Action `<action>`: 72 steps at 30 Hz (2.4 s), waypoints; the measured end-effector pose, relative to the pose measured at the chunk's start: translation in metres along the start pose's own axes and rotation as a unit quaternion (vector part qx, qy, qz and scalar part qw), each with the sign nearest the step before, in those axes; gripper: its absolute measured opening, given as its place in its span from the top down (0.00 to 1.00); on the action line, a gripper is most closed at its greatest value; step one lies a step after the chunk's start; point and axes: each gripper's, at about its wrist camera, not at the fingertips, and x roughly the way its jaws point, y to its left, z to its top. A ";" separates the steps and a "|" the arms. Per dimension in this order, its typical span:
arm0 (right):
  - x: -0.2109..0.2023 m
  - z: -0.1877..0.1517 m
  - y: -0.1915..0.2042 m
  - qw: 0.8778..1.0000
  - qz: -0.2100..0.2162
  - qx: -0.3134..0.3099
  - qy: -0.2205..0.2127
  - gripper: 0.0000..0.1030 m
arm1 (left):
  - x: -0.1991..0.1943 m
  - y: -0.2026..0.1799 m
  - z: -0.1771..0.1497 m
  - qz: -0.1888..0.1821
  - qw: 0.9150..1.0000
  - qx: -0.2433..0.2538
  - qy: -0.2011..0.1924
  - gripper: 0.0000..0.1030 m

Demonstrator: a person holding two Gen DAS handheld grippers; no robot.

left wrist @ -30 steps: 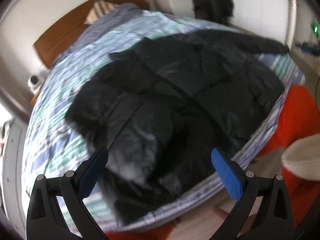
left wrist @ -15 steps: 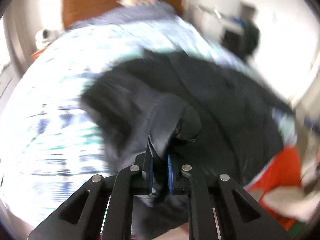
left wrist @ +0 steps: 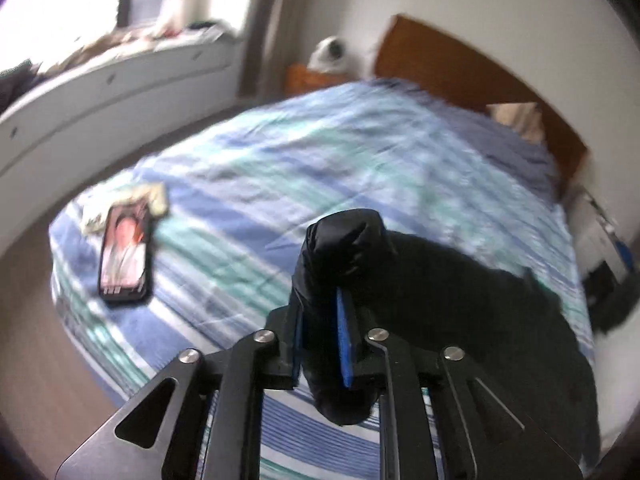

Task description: Fold large clothes

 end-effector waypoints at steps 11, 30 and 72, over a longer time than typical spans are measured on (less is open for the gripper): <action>0.045 -0.028 -0.034 0.985 0.094 0.112 0.089 0.32 | -0.036 -0.052 -0.125 -0.156 0.982 0.051 0.094 0.31; 0.077 -0.063 -0.043 0.955 0.143 0.202 0.165 0.90 | -0.005 -0.173 -0.264 -0.219 0.921 0.183 0.264 0.46; -0.039 -0.003 -0.017 0.994 -0.021 0.094 -0.042 0.39 | -0.132 -0.190 -0.244 -0.199 0.970 0.143 -0.011 0.02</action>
